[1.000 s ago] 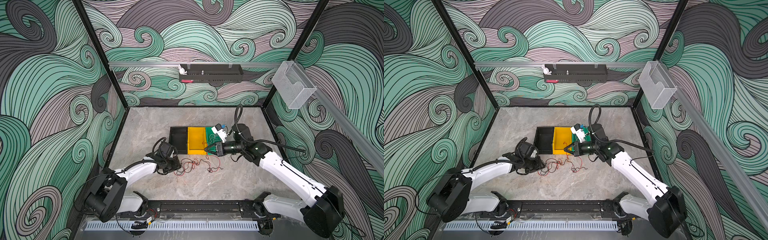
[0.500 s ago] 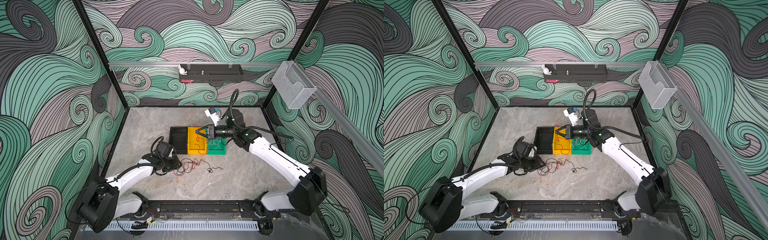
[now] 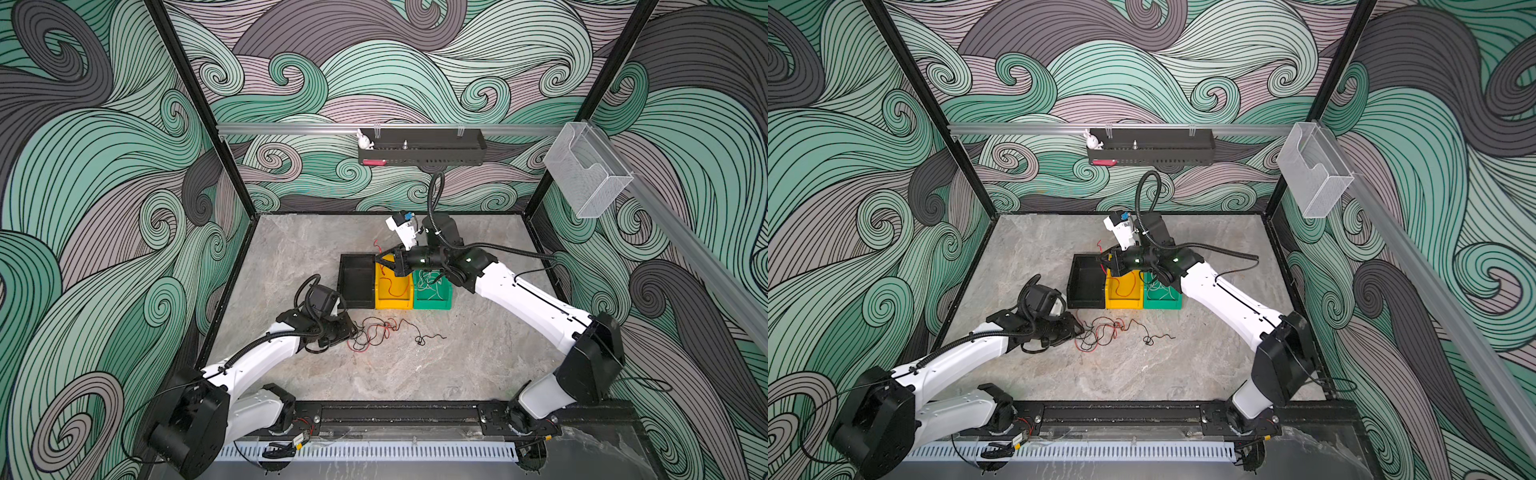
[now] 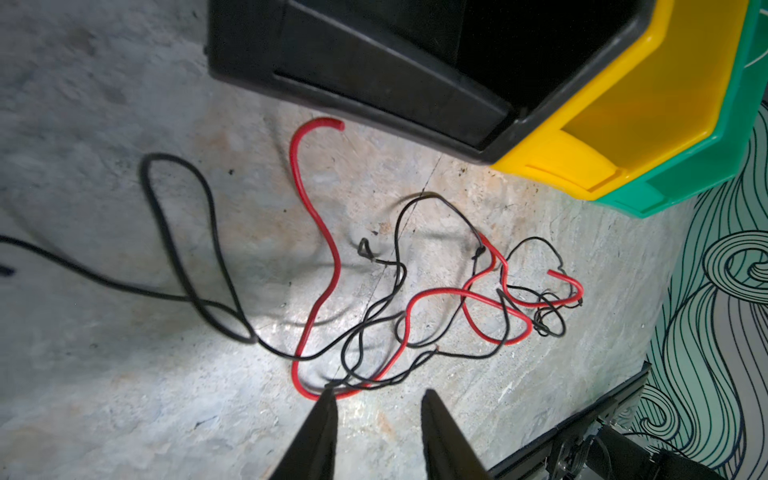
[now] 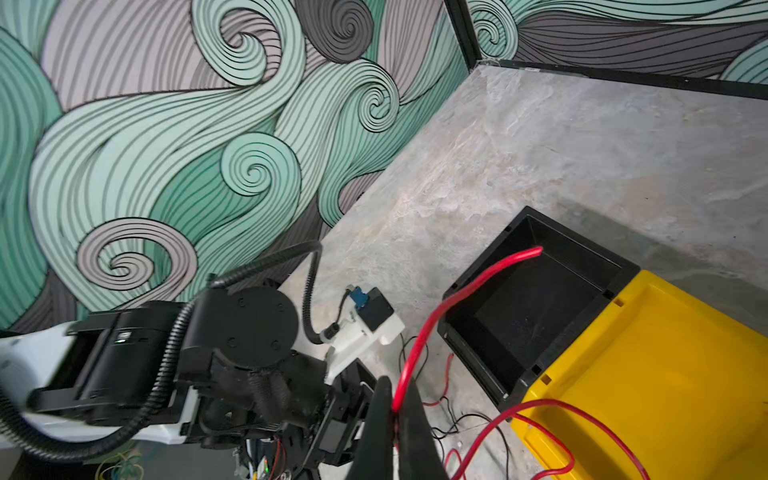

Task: Untangle the cables
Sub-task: 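Lift the red wire and carry it over the bins toward the black bin, then lower the red wire into the black bin with the right gripper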

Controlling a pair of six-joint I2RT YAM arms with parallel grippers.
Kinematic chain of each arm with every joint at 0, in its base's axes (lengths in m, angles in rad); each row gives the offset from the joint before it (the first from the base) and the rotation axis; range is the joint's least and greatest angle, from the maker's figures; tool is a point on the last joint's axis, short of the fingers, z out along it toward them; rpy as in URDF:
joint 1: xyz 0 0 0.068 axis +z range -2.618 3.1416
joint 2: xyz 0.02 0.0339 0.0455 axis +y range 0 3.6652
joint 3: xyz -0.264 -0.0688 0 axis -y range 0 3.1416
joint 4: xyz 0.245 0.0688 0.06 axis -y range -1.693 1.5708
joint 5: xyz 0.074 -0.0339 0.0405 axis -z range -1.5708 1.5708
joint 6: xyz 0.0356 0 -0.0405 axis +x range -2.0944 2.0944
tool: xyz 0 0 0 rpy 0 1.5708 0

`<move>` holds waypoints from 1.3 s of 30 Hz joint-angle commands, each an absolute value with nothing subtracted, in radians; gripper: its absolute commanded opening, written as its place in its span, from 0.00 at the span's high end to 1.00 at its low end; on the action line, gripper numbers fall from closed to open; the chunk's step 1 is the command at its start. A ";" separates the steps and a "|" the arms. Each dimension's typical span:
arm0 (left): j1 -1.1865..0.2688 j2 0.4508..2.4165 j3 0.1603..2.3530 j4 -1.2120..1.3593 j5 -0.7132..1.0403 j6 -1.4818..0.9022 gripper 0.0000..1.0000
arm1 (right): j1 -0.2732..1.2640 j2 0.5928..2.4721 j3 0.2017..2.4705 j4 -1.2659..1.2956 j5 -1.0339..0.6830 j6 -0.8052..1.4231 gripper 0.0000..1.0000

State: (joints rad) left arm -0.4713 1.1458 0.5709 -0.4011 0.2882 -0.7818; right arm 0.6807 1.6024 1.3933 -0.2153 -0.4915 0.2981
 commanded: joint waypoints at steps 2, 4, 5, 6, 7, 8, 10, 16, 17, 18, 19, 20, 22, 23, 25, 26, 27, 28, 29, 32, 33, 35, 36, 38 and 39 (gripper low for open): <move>-0.456 1.139 0.557 -0.434 0.279 -0.760 0.63 | 0.669 1.673 1.452 -0.204 -0.494 0.283 1.00; -0.450 1.143 0.554 -0.434 0.282 -0.759 0.63 | 0.670 1.703 1.472 -0.174 -0.526 0.314 1.00; -0.447 1.144 0.552 -0.432 0.283 -0.759 0.63 | 0.672 1.719 1.487 -0.170 -0.537 0.328 1.00; -0.444 1.144 0.551 -0.433 0.285 -0.759 0.63 | 0.675 1.734 1.502 -0.169 -0.547 0.339 1.00; -0.441 1.144 0.550 -0.433 0.287 -0.758 0.63 | 0.679 1.752 1.522 -0.172 -0.561 0.350 1.00; -0.439 1.143 0.548 -0.436 0.288 -0.758 0.63 | 0.682 1.767 1.540 -0.170 -0.574 0.362 1.00; -0.435 1.139 0.543 -0.438 0.290 -0.756 0.63 | 0.691 1.792 1.562 -0.143 -0.601 0.390 1.00; -0.419 1.114 0.515 -0.442 0.296 -0.760 0.62 | 0.711 1.876 1.638 -0.039 -0.688 0.506 1.00; -0.417 1.112 0.512 -0.442 0.297 -0.760 0.62 | 0.714 1.889 1.647 -0.028 -0.690 0.512 1.00; -0.415 1.111 0.509 -0.442 0.298 -0.761 0.62 | 0.716 1.905 1.658 -0.015 -0.689 0.518 1.00; -0.413 1.110 0.507 -0.442 0.300 -0.760 0.62 | 0.718 1.923 1.664 0.001 -0.688 0.520 1.00; -0.413 1.109 0.505 -0.440 0.301 -0.762 0.62 | 0.719 1.938 1.664 0.026 -0.687 0.521 1.00; -0.410 1.108 0.500 -0.436 0.304 -0.762 0.62 | 0.718 1.979 1.669 0.082 -0.674 0.520 1.00; -0.408 1.108 0.498 -0.436 0.304 -0.762 0.62 | 0.718 2.000 1.681 0.094 -0.669 0.517 1.00; -0.406 1.109 0.495 -0.435 0.308 -0.759 0.62 | 0.719 2.049 1.717 0.124 -0.679 0.516 1.00; -0.405 1.111 0.495 -0.434 0.309 -0.758 0.62 | 0.719 2.069 1.726 0.142 -0.684 0.518 1.00; -0.404 1.112 0.494 -0.435 0.310 -0.758 0.62 | 0.719 2.090 1.738 0.155 -0.686 0.518 1.00; -0.404 1.112 0.492 -0.436 0.310 -0.759 0.62 | 0.718 2.111 1.749 0.164 -0.688 0.516 1.00; -0.403 1.111 0.492 -0.435 0.310 -0.758 0.62 | 0.718 2.126 1.753 0.173 -0.691 0.514 1.00; -0.400 1.110 0.491 -0.434 0.312 -0.761 0.62 | 0.713 2.168 1.753 0.189 -0.688 0.503 1.00; -0.400 1.108 0.491 -0.433 0.311 -0.762 0.62 | 0.711 2.178 1.751 0.179 -0.685 0.493 1.00; -0.399 1.103 0.491 -0.436 0.311 -0.765 0.62 | 0.705 2.183 1.738 0.145 -0.670 0.470 1.00; -0.400 1.100 0.489 -0.437 0.310 -0.767 0.62 | 0.703 2.174 1.728 0.125 -0.655 0.448 1.00; -0.398 1.093 0.485 -0.437 0.308 -0.770 0.62 | 0.703 2.149 1.698 0.080 -0.620 0.396 1.00; -0.397 1.091 0.483 -0.437 0.307 -0.772 0.62 | 0.703 2.134 1.685 0.057 -0.603 0.369 1.00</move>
State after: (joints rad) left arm -0.4061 1.1141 0.4946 -0.4126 0.3016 -0.7704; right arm 0.7097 2.1807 1.7107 0.1032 -0.6472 0.4545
